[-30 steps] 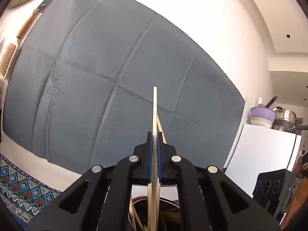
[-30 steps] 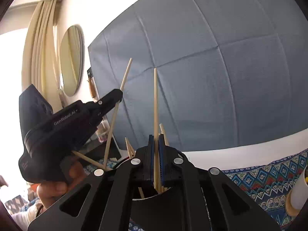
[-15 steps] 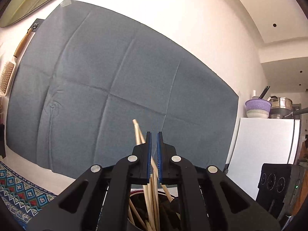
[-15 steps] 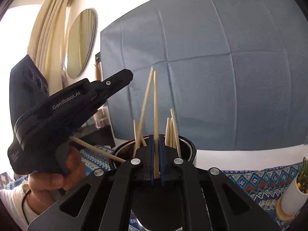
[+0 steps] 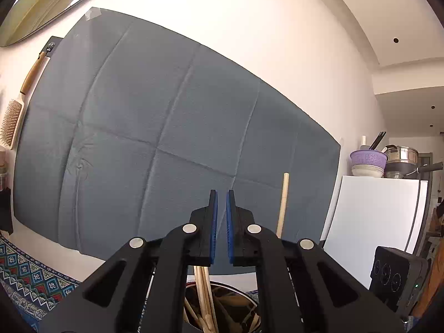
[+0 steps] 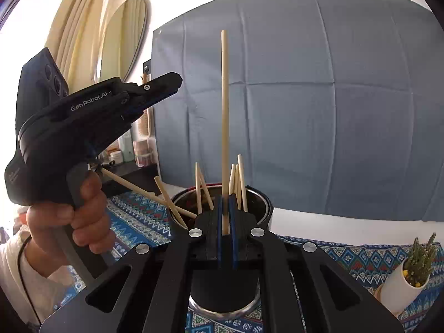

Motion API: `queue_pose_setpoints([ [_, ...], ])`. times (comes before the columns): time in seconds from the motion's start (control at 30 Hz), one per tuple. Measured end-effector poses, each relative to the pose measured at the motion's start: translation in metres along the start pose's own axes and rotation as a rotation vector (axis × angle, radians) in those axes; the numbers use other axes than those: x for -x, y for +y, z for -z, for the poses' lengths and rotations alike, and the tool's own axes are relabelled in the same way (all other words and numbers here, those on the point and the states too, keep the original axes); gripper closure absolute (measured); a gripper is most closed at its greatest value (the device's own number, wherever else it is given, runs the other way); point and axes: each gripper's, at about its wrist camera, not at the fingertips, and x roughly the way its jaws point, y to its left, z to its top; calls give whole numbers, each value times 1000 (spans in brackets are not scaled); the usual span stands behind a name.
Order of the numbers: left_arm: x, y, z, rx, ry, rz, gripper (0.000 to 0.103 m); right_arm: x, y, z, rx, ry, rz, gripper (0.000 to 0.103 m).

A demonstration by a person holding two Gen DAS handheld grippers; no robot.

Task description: Organize utensils

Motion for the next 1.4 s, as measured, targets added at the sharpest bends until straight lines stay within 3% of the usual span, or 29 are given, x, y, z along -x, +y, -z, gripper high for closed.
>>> queue_pose_setpoints([
  [0.2, 17, -2, -10, -46, 9, -34, 70, 6, 6, 2, 10, 11, 4, 97],
  [0.53, 45, 2, -7, -76, 107, -116, 56, 23, 20, 4, -4, 33, 21, 95],
  [0.6, 52, 2, -4, -83, 138, -132, 51, 30, 22, 7, -8, 38, 31, 87],
  [0.67, 62, 1, -1, -92, 156, -149, 48, 39, 25, 10, -16, 36, 47, 72],
  [1.0, 125, -16, 2, -139, 185, -202, 10, 90, 36, 32, -89, 28, 92, 36],
  [1.13, 149, -26, 6, -163, 188, -233, 6, 109, 41, 42, -106, 37, 131, 18],
  [1.4, 184, -42, 33, -215, 271, -277, 6, 146, 54, 65, -84, 71, 205, 15],
])
